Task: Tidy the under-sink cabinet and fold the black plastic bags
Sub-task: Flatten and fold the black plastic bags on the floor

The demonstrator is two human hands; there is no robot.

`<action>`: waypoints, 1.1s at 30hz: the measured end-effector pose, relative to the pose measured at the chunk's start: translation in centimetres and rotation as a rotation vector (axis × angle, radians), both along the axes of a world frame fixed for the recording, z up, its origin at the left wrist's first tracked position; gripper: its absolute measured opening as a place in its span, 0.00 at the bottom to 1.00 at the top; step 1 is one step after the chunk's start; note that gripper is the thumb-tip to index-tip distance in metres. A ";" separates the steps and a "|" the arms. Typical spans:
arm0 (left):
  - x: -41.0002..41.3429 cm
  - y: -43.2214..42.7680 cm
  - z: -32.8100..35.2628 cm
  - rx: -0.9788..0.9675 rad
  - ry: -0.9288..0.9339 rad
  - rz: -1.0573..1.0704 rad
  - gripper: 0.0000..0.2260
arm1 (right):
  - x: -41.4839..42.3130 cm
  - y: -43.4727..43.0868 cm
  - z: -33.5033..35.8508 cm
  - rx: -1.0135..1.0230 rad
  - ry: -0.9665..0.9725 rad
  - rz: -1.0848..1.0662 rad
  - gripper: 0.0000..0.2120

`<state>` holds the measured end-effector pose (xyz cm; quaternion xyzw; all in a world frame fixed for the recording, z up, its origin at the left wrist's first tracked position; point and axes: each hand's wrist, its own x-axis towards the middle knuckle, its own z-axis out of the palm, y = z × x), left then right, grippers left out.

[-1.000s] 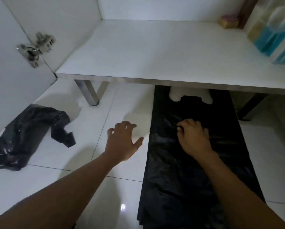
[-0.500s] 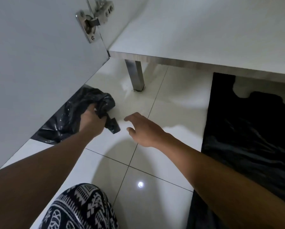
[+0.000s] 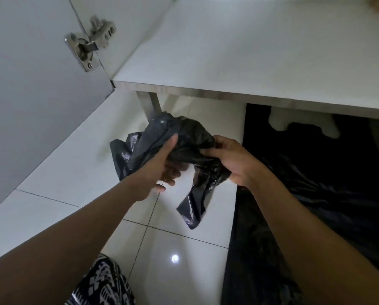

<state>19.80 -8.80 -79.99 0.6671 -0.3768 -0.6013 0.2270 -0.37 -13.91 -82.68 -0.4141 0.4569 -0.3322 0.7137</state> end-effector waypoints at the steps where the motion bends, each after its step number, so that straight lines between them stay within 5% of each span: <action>1: -0.5 0.0 0.0 0.019 0.111 0.174 0.40 | -1.3 0.7 0.5 -0.074 0.053 0.015 0.08; 5: -2.9 0.2 1.1 -0.082 0.573 0.553 0.09 | -6.7 3.9 2.9 -0.275 0.149 -0.089 0.15; 7: -3.9 0.6 1.7 -0.166 0.700 0.495 0.13 | -9.2 5.1 4.2 -0.241 0.034 -0.143 0.16; 11: -6.8 1.3 3.4 -0.221 0.796 0.236 0.19 | -14.0 6.9 7.1 -0.182 0.042 -0.178 0.36; 17: -10.7 1.4 5.2 -0.276 0.704 -0.042 0.35 | -15.8 7.3 8.4 -0.362 0.423 -0.067 0.13; 20: -11.6 1.5 6.0 -0.237 0.864 0.034 0.46 | -17.8 7.0 7.3 -0.493 0.617 -0.279 0.11; 23: -11.4 1.4 6.0 -0.243 1.082 0.251 0.48 | -20.0 6.7 6.1 -0.603 0.808 -0.440 0.16; 26: -11.9 1.6 5.5 -0.280 1.107 0.323 0.50 | -20.5 7.1 4.8 -0.720 0.855 -0.634 0.15; 30: -11.4 2.6 4.6 -0.334 1.071 0.109 0.55 | -21.2 7.8 2.6 -0.716 0.670 -1.015 0.16; 33: -10.5 3.3 3.9 -0.280 0.889 -0.113 0.46 | -21.8 7.8 0.5 -0.227 0.382 -1.227 0.20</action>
